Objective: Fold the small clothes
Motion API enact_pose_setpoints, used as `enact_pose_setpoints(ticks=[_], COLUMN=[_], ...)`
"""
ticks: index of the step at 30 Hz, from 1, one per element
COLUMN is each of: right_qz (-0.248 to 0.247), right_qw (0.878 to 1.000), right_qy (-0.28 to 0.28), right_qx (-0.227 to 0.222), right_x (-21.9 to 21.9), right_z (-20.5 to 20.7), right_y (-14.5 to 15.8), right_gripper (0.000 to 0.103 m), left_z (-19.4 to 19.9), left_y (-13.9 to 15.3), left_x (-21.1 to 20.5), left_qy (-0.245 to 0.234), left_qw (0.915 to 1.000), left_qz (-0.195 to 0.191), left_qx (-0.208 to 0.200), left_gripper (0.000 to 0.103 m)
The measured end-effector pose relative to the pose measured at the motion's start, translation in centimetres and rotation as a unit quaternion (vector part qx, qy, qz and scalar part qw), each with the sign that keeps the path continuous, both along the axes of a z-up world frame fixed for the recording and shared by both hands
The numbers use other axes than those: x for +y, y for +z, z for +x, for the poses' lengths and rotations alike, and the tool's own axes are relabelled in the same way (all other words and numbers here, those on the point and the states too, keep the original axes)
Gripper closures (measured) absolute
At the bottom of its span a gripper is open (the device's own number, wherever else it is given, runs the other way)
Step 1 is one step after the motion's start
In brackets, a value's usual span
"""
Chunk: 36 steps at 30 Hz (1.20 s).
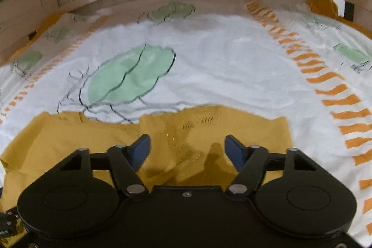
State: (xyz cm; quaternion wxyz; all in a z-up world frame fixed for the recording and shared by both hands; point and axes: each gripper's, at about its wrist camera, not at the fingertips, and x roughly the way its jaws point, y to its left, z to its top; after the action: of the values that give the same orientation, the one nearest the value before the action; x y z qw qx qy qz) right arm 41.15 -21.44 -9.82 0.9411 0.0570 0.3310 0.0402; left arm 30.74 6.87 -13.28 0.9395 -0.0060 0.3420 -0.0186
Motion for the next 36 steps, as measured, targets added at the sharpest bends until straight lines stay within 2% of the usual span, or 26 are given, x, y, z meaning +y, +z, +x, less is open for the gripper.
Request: enact_pose_setpoints(ticks=[2,3,4,5,6,9,12,14,15,16,18,21,22,30,31,32,33,36], right_qz=[-0.003,-0.002,-0.002,0.000,0.002,0.011,0.026,0.012,0.003,0.003,0.008,0.029,0.038,0.067,0.067,0.064,0.054,0.002], right_qw=[1.000,1.000,0.999,0.999,0.999,0.999,0.998,0.998,0.999,1.000,0.999,0.999,0.999,0.997,0.996,0.996,0.997,1.000], right_qy=[0.005,0.008,0.012,0.018,0.024,0.026,-0.002,-0.022,-0.023,-0.016,-0.015,-0.024,-0.026,-0.036,-0.038,-0.038,-0.032,-0.016], right_qx=[0.020,0.029,0.034,0.032,0.028,-0.016,-0.059,-0.051,-0.032,-0.009,0.029,0.021,0.016,0.031,0.038,0.045,0.047,0.005], right_x=[0.4,0.5,0.7,0.8,0.9,0.5,-1.2,-2.2,-2.7,-3.1,-3.9,-5.1,-5.5,-5.8,-5.7,-5.7,-5.4,-4.2], right_z=[0.4,0.4,0.4,0.2,0.0,-1.5,-3.8,-4.5,-4.5,-4.3,-4.1,-4.7,-4.8,-2.7,-2.3,-2.1,-1.8,-2.4], right_y=[-0.7,-0.9,-1.0,-0.9,-0.6,1.7,3.6,3.3,2.6,1.7,0.3,-0.1,0.0,-0.9,-1.2,-1.4,-1.4,0.0], right_gripper=[0.047,0.060,0.079,0.091,0.093,0.093,0.093,0.093,0.091,0.084,0.079,0.052,0.047,0.047,0.051,0.058,0.092,0.091], left_z=[0.1,0.2,0.2,0.1,0.1,0.1,0.2,0.2,0.2,0.2,0.2,0.2,0.2,0.2,0.2,0.2,0.2,0.2], left_y=[-0.1,-0.3,-0.4,-0.5,-0.5,-0.5,-0.5,-0.5,-0.5,-0.5,-0.5,-0.5,-0.5,-0.5,-0.5,-0.5,-0.5,-0.5], left_x=[-0.3,-0.4,-0.4,-0.4,-0.4,-0.3,-0.3,-0.3,-0.2,-0.2,-0.2,-0.2,-0.2,-0.2,-0.2,-0.1,-0.2,-0.2], left_qy=[0.001,0.001,0.001,0.002,0.002,0.002,0.002,0.002,0.002,0.002,0.002,0.002,0.002,0.001,0.001,0.001,0.001,0.001], left_qw=[1.0000,0.9999,0.9999,0.9999,0.9999,1.0000,1.0000,1.0000,1.0000,1.0000,1.0000,1.0000,1.0000,0.9999,0.9999,0.9999,0.9999,0.9999], left_qz=[0.006,0.010,0.012,0.012,0.012,0.009,0.009,0.008,0.008,0.008,0.008,0.009,0.009,0.010,0.010,0.009,0.010,0.010], left_qx=[-0.001,-0.002,-0.003,-0.004,-0.004,-0.003,-0.004,-0.004,-0.004,-0.004,-0.004,-0.004,-0.004,-0.004,-0.004,-0.004,-0.004,-0.004], left_gripper=[0.014,0.014,0.014,0.014,0.013,0.014,0.014,0.014,0.014,0.014,0.014,0.014,0.014,0.013,0.014,0.014,0.014,0.014])
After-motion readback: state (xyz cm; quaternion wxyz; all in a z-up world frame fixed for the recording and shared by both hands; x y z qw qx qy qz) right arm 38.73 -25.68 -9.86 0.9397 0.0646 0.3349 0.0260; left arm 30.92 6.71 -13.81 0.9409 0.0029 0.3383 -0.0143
